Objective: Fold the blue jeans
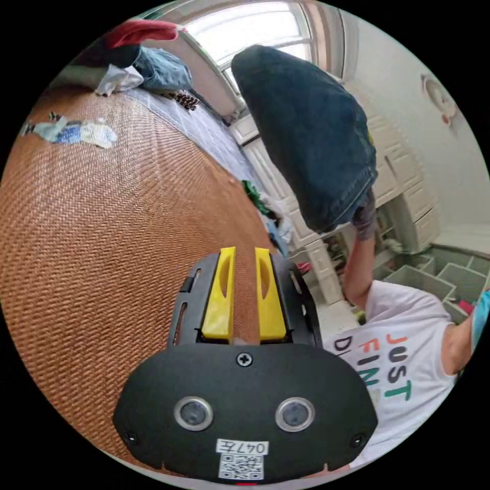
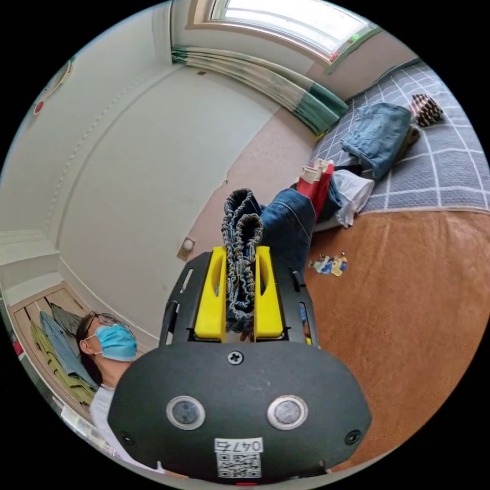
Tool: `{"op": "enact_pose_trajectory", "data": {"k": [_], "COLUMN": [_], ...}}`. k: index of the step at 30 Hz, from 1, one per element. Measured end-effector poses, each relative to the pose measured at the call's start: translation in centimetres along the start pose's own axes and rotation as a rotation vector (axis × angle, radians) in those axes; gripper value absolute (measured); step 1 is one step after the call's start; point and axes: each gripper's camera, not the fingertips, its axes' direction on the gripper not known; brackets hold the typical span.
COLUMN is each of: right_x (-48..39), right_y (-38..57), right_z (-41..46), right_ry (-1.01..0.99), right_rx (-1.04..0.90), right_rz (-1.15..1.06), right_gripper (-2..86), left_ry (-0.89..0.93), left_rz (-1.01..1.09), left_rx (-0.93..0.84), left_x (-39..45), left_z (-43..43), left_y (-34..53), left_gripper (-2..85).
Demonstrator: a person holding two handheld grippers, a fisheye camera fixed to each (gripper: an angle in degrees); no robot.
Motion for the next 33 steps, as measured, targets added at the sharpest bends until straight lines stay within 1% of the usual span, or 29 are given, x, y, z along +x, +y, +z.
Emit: {"op": "enact_pose_trajectory", "data": {"k": [1, 3, 5, 7, 8, 11, 12, 13, 14, 15, 16, 17, 18, 19, 21, 22, 23, 24, 25, 27, 29, 30, 31, 33], "right_x": [-0.9, -2.0, -2.5, -2.1, -1.8, 1.3, 2.1, 1.9, 1.4, -0.2, -2.6, -4.0, -6.8, -8.9, -10.4, -10.6, -10.5, -10.1, -9.5, -8.3, -7.2, -7.0, -7.0, -8.0], "right_y": [-3.2, -7.9, -12.4, -17.6, -18.8, -23.2, -23.3, -22.7, -22.3, -21.6, -20.5, -19.6, -17.5, -15.3, -13.2, -12.9, -12.9, -13.1, -13.4, -14.0, -14.5, -14.7, -14.6, -14.4], "right_z": [2.7, 6.8, 10.7, 15.6, 16.7, 21.4, 22.2, 22.9, 23.4, 25.0, 27.2, 28.5, 31.2, 33.9, 38.0, 40.9, 42.4, 45.1, 47.0, 48.7, 49.7, 50.1, 50.8, 50.8], "right_ry": [-0.030, -0.064, -0.100, -0.120, -0.112, 0.018, 0.162, 0.292, 0.331, 0.412, 0.521, 0.565, 0.617, 0.624, 0.603, 0.607, 0.614, 0.637, 0.672, 0.723, 0.762, 0.767, 0.748, 0.765], "right_rx": [-0.002, 0.011, 0.049, 0.121, 0.141, 0.188, 0.227, 0.272, 0.276, 0.239, 0.159, 0.130, 0.080, 0.033, -0.061, -0.166, -0.226, -0.327, -0.372, -0.383, -0.384, -0.379, -0.428, -0.435], "right_rz": [-0.016, -0.028, -0.023, -0.004, 0.001, 0.026, 0.040, 0.010, -0.030, -0.127, -0.247, -0.331, -0.504, -0.656, -0.788, -0.798, -0.796, -0.773, -0.722, -0.626, -0.543, -0.509, -0.498, -0.519], "right_gripper": [4.5, 4.6, 4.7, 5.2, 5.4, 7.6, 9.0, 10.7, 11.5, 11.5, 10.7, 10.0, 8.3, 6.6, 6.3, 7.0, 7.3, 8.0, 8.2, 7.5, 4.5, 1.4, 0.7, 0.1], "left_ry": [0.054, -0.023, -0.142, -0.161, -0.191, -0.318, -0.328, -0.326, -0.310, -0.299, -0.280, -0.276, -0.276, -0.277, -0.262, -0.224, -0.179, -0.160, -0.140, -0.134, -0.129, -0.126, -0.118, -0.116], "left_rz": [-0.034, -0.058, -0.043, -0.009, 0.013, 0.007, 0.000, -0.012, -0.029, -0.040, -0.071, -0.116, -0.141, -0.193, -0.262, -0.291, -0.306, -0.311, -0.323, -0.346, -0.374, -0.377, -0.378, -0.381], "left_rx": [0.008, -0.030, -0.038, -0.024, -0.014, -0.022, -0.026, -0.027, -0.021, -0.014, 0.024, 0.094, 0.130, 0.180, 0.208, 0.209, 0.203, 0.200, 0.205, 0.236, 0.264, 0.259, 0.242, 0.225], "left_x": [-1.7, -3.4, -4.1, -4.2, -4.4, -6.4, -6.9, -7.7, -8.4, -8.7, -9.4, -10.1, -10.5, -11.5, -12.8, -13.5, -13.9, -14.1, -14.3, -14.4, -14.3, -14.1, -13.8, -13.1], "left_z": [-0.2, -0.6, -1.5, -2.4, -2.9, -3.6, -3.6, -3.8, -4.0, -4.3, -5.1, -6.4, -7.0, -7.9, -8.3, -8.3, -8.4, -8.6, -9.2, -10.4, -11.5, -11.5, -11.5, -11.7], "left_y": [0.4, 0.6, 0.8, 0.9, 0.9, 0.4, 0.4, 0.5, 0.7, 0.9, 1.5, 2.3, 2.8, 3.8, 5.0, 5.5, 5.8, 5.9, 6.1, 6.6, 7.1, 7.1, 6.9, 6.7], "left_gripper": [5.3, 3.1, 0.0, -0.6, -0.8, -0.9, -0.9, -1.0, -1.0, -1.0, -1.0, -1.0, -1.0, -1.0, -1.0, -1.0, -1.0, -1.0, -1.0, -1.0, -1.0, -1.0, -1.0, -1.0]}}
